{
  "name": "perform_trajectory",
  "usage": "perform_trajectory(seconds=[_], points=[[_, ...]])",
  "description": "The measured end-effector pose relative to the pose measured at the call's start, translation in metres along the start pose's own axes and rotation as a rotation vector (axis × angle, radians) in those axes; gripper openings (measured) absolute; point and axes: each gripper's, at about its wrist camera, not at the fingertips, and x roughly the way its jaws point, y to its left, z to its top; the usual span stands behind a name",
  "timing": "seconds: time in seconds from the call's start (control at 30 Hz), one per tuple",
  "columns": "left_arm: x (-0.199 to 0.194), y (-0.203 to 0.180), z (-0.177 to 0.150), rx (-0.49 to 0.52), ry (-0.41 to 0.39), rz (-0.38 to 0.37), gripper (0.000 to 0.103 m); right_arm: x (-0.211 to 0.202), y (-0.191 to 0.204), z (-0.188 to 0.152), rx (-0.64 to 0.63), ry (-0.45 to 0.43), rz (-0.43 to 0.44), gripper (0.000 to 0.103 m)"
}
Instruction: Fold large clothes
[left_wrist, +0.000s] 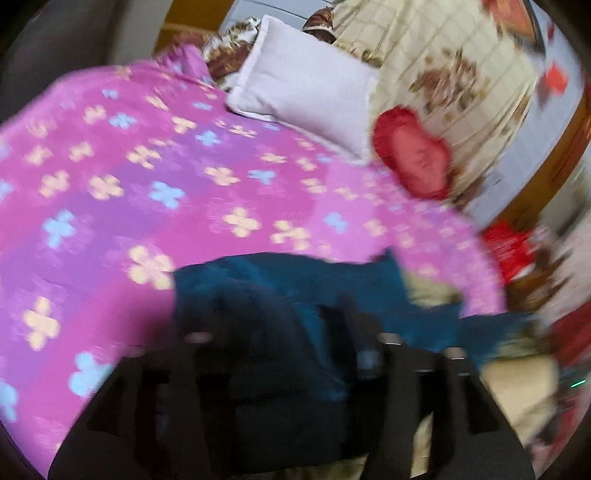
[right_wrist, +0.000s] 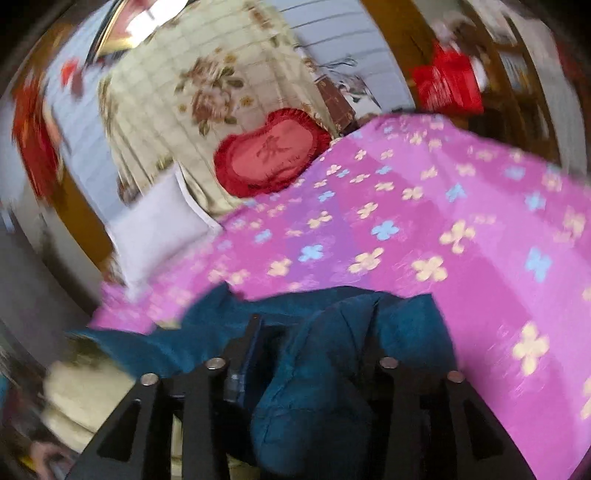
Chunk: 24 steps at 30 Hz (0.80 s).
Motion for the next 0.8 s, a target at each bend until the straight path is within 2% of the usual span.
perform_trajectory(seconds=[0.03, 0.07, 0.1, 0.27, 0.43, 0.5, 0.57, 0.67, 0.73, 0.8], points=[[-0.007, 0.002, 0.003, -0.043, -0.009, -0.050, 0.073, -0.007, -0.004, 0.003, 0.068, -0.018, 0.067, 0.061], [-0.014, 0.002, 0.007, -0.068, -0.027, -0.068, 0.073, -0.011, -0.006, 0.004, 0.096, -0.035, 0.097, 0.076], [-0.021, 0.001, 0.009, -0.073, -0.054, -0.070, 0.074, -0.016, -0.004, 0.005, 0.109, -0.055, 0.112, 0.079], [-0.046, -0.021, 0.010, 0.053, -0.192, 0.019, 0.078, -0.041, 0.021, 0.010, -0.008, -0.181, 0.126, 0.079], [-0.063, -0.027, 0.007, 0.094, -0.282, 0.000, 0.078, -0.061, 0.037, 0.010, -0.091, -0.262, 0.175, 0.079], [-0.068, -0.027, 0.006, 0.091, -0.288, -0.040, 0.078, -0.067, 0.042, 0.008, -0.119, -0.278, 0.191, 0.079], [-0.079, -0.032, 0.002, 0.105, -0.284, -0.123, 0.078, -0.079, 0.050, 0.004, -0.165, -0.301, 0.221, 0.079], [-0.092, -0.055, -0.013, 0.204, -0.251, -0.210, 0.078, -0.099, 0.066, -0.007, -0.230, -0.309, 0.234, 0.079], [-0.095, -0.072, -0.028, 0.269, -0.230, -0.158, 0.077, -0.107, 0.077, -0.020, -0.275, -0.280, 0.216, 0.079], [-0.096, -0.085, -0.046, 0.289, -0.218, -0.106, 0.077, -0.109, 0.089, -0.038, -0.331, -0.220, 0.198, 0.079]])
